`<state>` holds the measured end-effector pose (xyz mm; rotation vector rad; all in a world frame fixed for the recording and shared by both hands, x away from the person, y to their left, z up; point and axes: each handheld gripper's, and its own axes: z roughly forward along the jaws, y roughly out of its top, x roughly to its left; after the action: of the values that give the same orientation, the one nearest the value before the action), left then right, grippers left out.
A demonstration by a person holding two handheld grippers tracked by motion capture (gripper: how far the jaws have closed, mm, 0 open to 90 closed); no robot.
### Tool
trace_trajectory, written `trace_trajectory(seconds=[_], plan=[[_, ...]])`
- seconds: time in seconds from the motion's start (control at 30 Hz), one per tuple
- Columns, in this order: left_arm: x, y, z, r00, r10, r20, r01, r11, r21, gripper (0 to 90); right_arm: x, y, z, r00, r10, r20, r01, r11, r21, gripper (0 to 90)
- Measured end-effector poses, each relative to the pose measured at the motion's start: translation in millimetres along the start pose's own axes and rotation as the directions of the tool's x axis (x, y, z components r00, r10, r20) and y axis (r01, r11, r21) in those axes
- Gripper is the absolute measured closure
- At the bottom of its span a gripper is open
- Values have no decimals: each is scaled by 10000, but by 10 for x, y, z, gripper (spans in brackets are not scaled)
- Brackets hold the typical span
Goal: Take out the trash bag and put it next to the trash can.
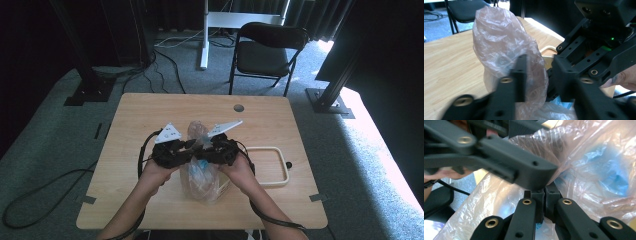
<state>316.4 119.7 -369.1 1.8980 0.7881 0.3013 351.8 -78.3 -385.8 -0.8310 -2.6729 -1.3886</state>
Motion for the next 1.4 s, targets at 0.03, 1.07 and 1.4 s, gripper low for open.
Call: trace_trajectory(seconds=[0.03, 1.07, 1.4], plan=[[1, 1, -18, 10000, 11, -8, -11, 10000, -58, 604, 4, 5, -4, 10000, -16, 20, 16, 10000, 30, 888], [331, -733, -555, 9895, -910, -1122, 954, 9949, 341, 108, -286, 609, -905, 9904, 96, 1376, 107, 9892, -1461, 889], [482, -1212, -572, 9627, -1572, -2201, 1766, 9817, 717, 0, -825, 707, -968, 9605, 1429, 2386, -996, 9778, -1845, 888]])
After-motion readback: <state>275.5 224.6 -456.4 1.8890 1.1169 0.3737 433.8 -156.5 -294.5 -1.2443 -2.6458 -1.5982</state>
